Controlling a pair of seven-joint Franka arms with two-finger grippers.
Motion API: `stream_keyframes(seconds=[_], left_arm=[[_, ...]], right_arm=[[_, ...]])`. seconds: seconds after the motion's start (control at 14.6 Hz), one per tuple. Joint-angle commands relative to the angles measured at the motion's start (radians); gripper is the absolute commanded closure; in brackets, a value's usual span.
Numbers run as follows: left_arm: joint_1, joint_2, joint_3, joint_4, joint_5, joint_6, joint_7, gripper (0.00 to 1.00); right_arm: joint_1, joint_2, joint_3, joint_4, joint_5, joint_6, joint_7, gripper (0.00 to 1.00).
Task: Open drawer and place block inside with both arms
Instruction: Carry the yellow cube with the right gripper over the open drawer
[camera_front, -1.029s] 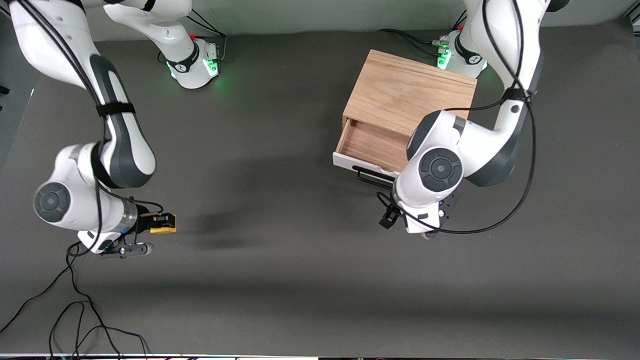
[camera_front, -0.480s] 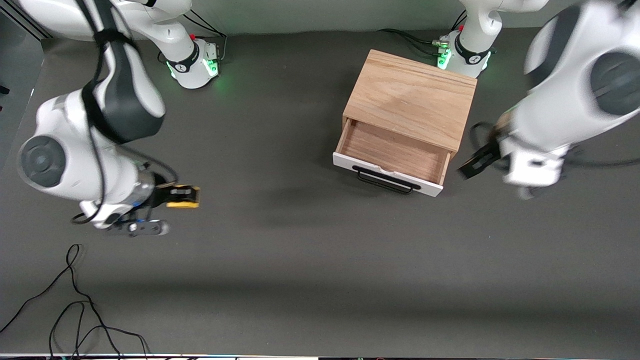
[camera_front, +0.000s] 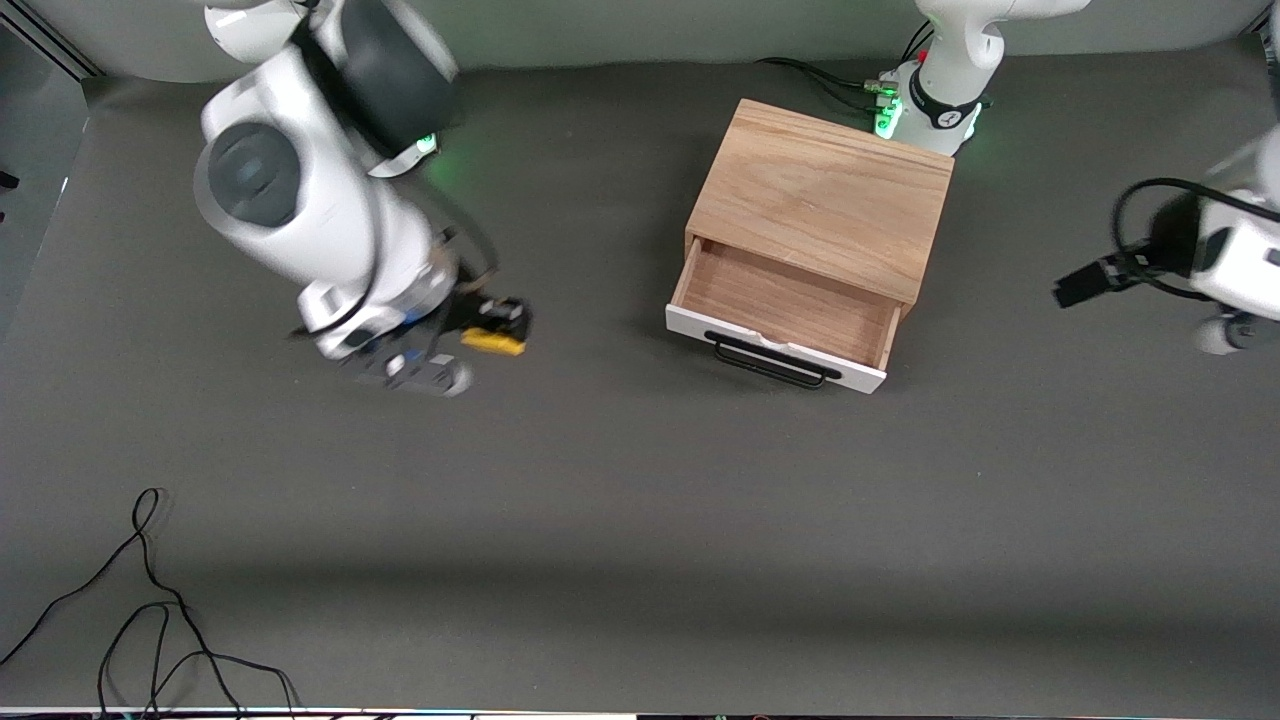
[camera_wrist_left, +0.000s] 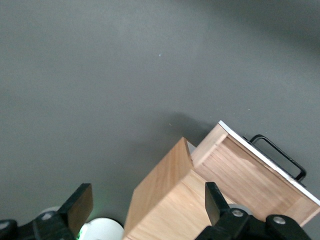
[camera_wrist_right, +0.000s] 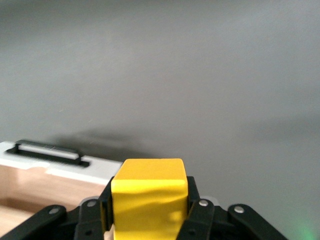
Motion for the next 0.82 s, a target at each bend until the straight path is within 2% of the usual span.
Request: stream_keyframes(seconds=[0.0,0.14,0.21,0.41,0.55,0.75], left_arm=[[0.002,-0.100,-0.013,-0.152,0.032,0.119,0.064,0.00],[0.002,-0.178,-0.015,-0.281,0.038,0.234,0.113,0.00],[0.004,-0.195,-0.013,-0.303,0.037,0.265,0.165,0.00],[0.001,-0.195,-0.016,-0.269,0.031,0.230,0.201,0.00],[-0.004,-0.188,-0.018,-0.245,0.031,0.193,0.204,0.00],[-0.006,-0.175,-0.016,-0.220,0.031,0.178,0.281,0.00]], right_arm=[[0.095,0.071,-0.015,0.112,0.020,0.020,0.118,0.84],[0.170,0.132,-0.011,0.142,0.018,0.095,0.196,0.84],[0.192,0.164,-0.009,0.146,0.015,0.141,0.233,0.84],[0.287,0.260,-0.014,0.156,-0.014,0.243,0.253,0.84],[0.315,0.309,-0.009,0.175,-0.058,0.252,0.258,0.84],[0.340,0.338,-0.009,0.182,-0.060,0.263,0.310,0.84]])
